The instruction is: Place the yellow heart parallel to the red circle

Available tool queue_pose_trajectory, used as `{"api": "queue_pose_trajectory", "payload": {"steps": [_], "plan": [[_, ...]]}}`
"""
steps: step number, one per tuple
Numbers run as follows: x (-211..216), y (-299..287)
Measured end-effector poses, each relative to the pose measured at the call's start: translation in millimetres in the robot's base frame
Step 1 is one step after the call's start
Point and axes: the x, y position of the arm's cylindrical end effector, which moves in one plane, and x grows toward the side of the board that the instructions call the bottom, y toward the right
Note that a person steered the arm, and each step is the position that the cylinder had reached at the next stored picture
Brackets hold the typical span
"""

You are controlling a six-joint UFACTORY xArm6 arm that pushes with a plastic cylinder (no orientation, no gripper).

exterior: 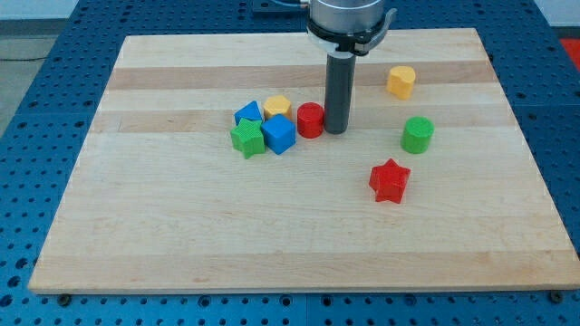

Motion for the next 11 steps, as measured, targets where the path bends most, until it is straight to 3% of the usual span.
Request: {"api": "queue_pose_trajectory", "payload": {"steps": [4,5,6,9,10,11], "plan": [[0.0,-8.8],[5.5,2.6],[7.2,52.9],[-118.8,55.3],[-130.0,100.5],[-107.9,119.5]]}}
